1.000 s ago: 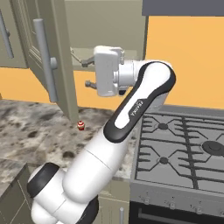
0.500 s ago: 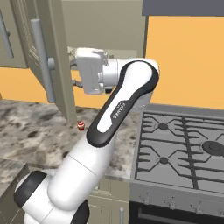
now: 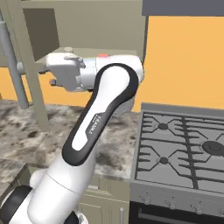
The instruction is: Pick the dish brush and bar soap from the cabinet and place them on the counter.
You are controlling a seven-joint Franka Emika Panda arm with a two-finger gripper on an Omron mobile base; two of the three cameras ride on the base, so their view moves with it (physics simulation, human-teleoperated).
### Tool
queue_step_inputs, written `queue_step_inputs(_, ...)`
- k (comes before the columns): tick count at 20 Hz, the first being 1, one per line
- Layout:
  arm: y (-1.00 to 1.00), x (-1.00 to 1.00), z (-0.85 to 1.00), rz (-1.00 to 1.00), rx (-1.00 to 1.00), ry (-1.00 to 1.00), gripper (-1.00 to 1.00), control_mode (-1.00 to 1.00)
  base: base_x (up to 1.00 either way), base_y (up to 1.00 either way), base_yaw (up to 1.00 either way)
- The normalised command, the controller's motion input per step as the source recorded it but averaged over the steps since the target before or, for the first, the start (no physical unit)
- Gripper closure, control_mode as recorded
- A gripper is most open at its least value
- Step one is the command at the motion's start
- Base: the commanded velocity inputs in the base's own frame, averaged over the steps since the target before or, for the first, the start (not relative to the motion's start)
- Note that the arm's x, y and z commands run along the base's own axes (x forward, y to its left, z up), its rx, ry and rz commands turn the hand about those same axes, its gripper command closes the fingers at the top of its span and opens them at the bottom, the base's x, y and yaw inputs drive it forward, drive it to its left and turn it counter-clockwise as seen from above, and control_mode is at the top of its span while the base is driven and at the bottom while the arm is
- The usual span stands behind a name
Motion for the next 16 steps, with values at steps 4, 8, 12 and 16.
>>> queue_step_inputs(4, 0.48, -0.52, 0.04, 0.0, 0.0, -0.22, -1.0, -1.0, 0.0, 0.0, 0.0)
queue_step_inputs(8, 0.48, -0.52, 0.03, 0.0, 0.0, -0.25, -1.0, -1.0, 0.0, 0.0, 0.0)
queue_step_inputs(12, 0.5, -0.5, 0.01, 0.0, 0.0, -0.27, -1.0, -1.0, 0.0, 0.0, 0.0)
queue_step_inputs(16, 0.68, -0.4, 0.0, -0.03, 0.0, -0.28, -1.0, -1.0, 0.0, 0.0, 0.0)
